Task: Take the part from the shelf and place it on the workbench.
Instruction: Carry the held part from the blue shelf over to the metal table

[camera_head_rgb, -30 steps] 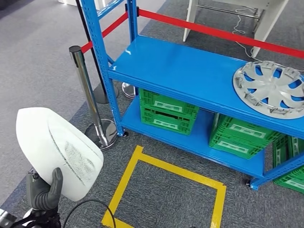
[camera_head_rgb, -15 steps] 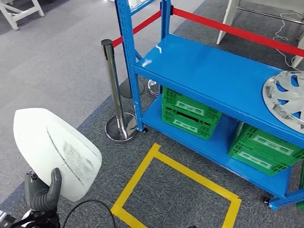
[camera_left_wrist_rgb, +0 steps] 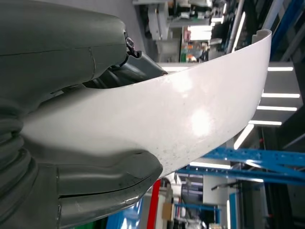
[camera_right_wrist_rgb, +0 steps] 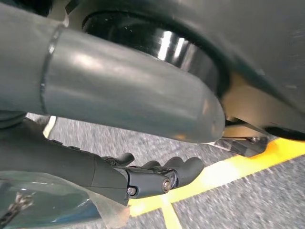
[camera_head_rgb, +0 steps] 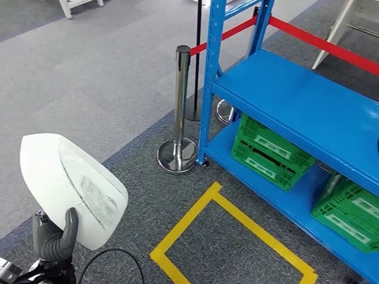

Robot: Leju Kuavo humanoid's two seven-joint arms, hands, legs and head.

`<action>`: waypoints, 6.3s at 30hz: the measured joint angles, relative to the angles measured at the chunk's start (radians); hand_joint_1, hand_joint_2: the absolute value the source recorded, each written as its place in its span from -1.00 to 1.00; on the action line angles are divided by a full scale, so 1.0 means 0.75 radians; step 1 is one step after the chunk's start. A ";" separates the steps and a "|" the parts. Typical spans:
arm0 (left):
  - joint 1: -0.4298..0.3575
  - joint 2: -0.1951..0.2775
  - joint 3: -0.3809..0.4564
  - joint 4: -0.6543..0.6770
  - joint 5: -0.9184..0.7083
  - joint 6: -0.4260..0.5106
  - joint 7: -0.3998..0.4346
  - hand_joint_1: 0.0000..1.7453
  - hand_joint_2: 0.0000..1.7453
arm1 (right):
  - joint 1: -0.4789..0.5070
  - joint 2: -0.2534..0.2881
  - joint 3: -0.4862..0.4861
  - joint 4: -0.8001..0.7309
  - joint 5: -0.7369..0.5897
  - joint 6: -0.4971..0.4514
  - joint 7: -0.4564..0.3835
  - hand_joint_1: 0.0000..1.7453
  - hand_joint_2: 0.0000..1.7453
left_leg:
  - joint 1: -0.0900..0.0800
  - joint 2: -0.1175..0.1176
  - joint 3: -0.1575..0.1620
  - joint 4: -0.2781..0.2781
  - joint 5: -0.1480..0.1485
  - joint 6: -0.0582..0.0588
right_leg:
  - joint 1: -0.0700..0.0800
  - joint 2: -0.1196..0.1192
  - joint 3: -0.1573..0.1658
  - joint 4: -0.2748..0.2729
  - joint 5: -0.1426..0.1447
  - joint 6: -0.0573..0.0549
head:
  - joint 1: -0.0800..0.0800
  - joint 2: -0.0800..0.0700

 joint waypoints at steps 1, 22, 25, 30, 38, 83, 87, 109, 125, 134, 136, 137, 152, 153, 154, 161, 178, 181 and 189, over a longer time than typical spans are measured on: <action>0.000 0.000 0.000 0.000 0.000 0.000 0.000 1.00 1.00 | 0.000 0.000 0.002 0.000 0.000 0.000 0.000 -1.00 -1.00 | -0.001 -0.017 -0.002 0.005 -0.001 -0.003 | -0.002 0.032 0.038 -0.091 0.040 -0.003 | 0.000 0.000; -0.001 0.004 0.000 0.007 -0.007 0.012 0.001 1.00 1.00 | -0.011 0.003 0.009 0.001 0.005 0.006 -0.001 -1.00 -1.00 | -0.005 0.150 -0.017 0.017 -0.005 -0.029 | 0.011 -0.187 0.160 -0.232 0.022 0.000 | -0.016 0.000; -0.005 0.002 -0.001 0.007 -0.010 0.016 0.000 1.00 1.00 | -0.014 0.004 0.010 0.000 0.004 0.008 -0.002 -1.00 -1.00 | 0.004 0.105 -0.015 0.006 0.004 -0.007 | 0.003 -0.060 0.079 -0.063 -0.077 0.011 | -0.006 0.000; -0.006 0.000 -0.001 0.010 -0.015 0.018 0.000 1.00 1.00 | -0.002 0.004 0.010 0.000 0.003 0.008 0.000 -1.00 -1.00 | 0.004 0.008 -0.014 0.010 0.003 -0.003 | 0.001 -0.011 -0.032 0.074 -0.048 0.012 | -0.004 0.000; -0.004 0.001 -0.003 0.011 -0.014 0.019 0.001 1.00 1.00 | -0.008 0.005 0.010 0.001 0.002 0.012 -0.001 -1.00 -1.00 | 0.009 -0.043 -0.047 0.052 -0.010 -0.056 | -0.007 0.040 0.093 -0.210 0.079 -0.027 | -0.008 0.000; -0.023 0.008 -0.010 0.029 0.002 0.014 0.002 1.00 1.00 | -0.001 0.008 0.016 0.002 0.028 0.031 0.007 -1.00 -1.00 | -0.024 0.248 -0.026 0.040 -0.005 -0.043 | 0.019 -0.155 0.130 -0.208 0.035 -0.026 | -0.017 0.000; -0.024 0.008 -0.011 0.029 -0.001 0.014 0.001 1.00 1.00 | -0.001 0.008 0.016 0.002 0.029 0.031 0.007 -1.00 -1.00 | -0.023 0.243 -0.026 0.037 -0.006 -0.040 | 0.018 -0.158 0.130 -0.207 0.034 -0.024 | -0.019 0.000; -0.018 0.012 -0.014 0.028 -0.047 -0.001 0.000 1.00 1.00 | -0.002 0.010 0.015 0.001 0.043 0.039 0.002 -1.00 -1.00 | 0.016 0.110 -0.133 0.260 -0.065 -0.074 | -0.008 -0.102 0.108 -0.216 0.062 -0.036 | -0.014 0.000; -0.019 0.006 -0.003 0.005 -0.121 -0.026 0.000 1.00 1.00 | -0.005 0.010 0.016 0.000 0.063 0.050 0.003 -1.00 -1.00 | 0.006 -0.008 -0.014 0.029 -0.008 -0.001 | -0.005 0.025 -0.019 -0.024 0.034 0.008 | 0.009 0.000; -0.015 0.008 -0.002 -0.008 -0.110 0.002 0.000 1.00 1.00 | -0.009 0.011 0.015 0.001 0.067 0.056 0.002 -1.00 -1.00 | 0.006 0.044 -0.101 0.194 -0.099 -0.069 | -0.012 0.002 0.086 -0.219 0.088 -0.041 | -0.007 0.000; -0.016 0.008 -0.002 -0.007 -0.076 0.004 0.000 1.00 1.00 | -0.004 0.011 0.015 0.001 0.068 0.055 0.003 -1.00 -1.00 | 0.014 0.080 -0.179 0.357 -0.166 -0.079 | -0.009 -0.042 0.092 -0.218 0.081 -0.046 | -0.011 0.000; -0.016 0.008 -0.002 -0.006 -0.066 0.005 0.000 1.00 1.00 | -0.003 0.011 0.015 0.001 0.068 0.055 0.003 -1.00 -1.00 | 0.017 0.085 -0.196 0.391 -0.166 -0.083 | -0.008 -0.063 0.095 -0.218 0.078 -0.046 | -0.011 0.000; -0.022 -0.006 0.001 -0.005 -0.077 0.025 0.000 1.00 1.00 | -0.011 0.011 0.013 0.000 0.081 0.055 0.003 -1.00 -1.00 | 0.010 0.070 -0.026 0.025 0.002 -0.001 | -0.002 -0.025 -0.057 0.152 -0.126 0.018 | 0.009 0.000; -0.022 -0.006 0.001 -0.005 -0.083 0.030 0.000 1.00 1.00 | -0.008 0.011 0.013 0.000 0.081 0.055 0.004 -1.00 -1.00 | 0.009 0.050 -0.025 0.025 0.002 -0.001 | -0.002 -0.023 -0.071 0.157 -0.105 0.017 | 0.009 0.000; -0.022 -0.006 0.001 -0.005 -0.087 0.034 0.000 1.00 1.00 | -0.007 0.011 0.013 0.000 0.081 0.055 0.004 -1.00 -1.00 | 0.010 0.030 -0.023 0.026 0.002 -0.001 | -0.003 -0.018 -0.059 0.109 -0.059 0.016 | 0.009 0.000; -0.020 -0.007 0.000 -0.009 -0.099 0.051 0.000 1.00 1.00 | -0.010 0.011 0.012 0.001 0.082 0.054 0.006 -1.00 -1.00 | 0.017 -0.073 -0.035 0.030 0.008 -0.047 | -0.008 0.059 0.080 -0.204 0.084 -0.015 | 0.008 0.000; -0.015 -0.002 -0.008 -0.023 -0.126 0.088 0.000 1.00 1.00 | -0.019 0.011 0.010 0.000 0.084 0.059 0.008 -1.00 -1.00 | -0.002 0.138 -0.021 0.025 -0.006 -0.017 | 0.009 -0.166 0.123 -0.199 0.028 0.006 | 0.000 0.000; -0.020 -0.003 -0.011 -0.026 -0.127 0.089 0.000 1.00 1.00 | -0.018 0.011 0.010 0.000 0.084 0.059 0.008 -1.00 -1.00 | 0.008 0.095 -0.015 0.014 0.000 0.001 | 0.005 -0.049 0.022 0.015 -0.081 0.015 | 0.012 0.000; -0.017 -0.003 -0.017 -0.026 -0.129 0.091 0.000 1.00 1.00 | -0.008 0.010 0.009 0.000 0.078 0.059 0.006 -1.00 -1.00 | 0.005 -0.043 -0.011 0.021 -0.004 -0.012 | -0.002 0.064 0.066 -0.197 0.092 -0.004 | 0.012 0.000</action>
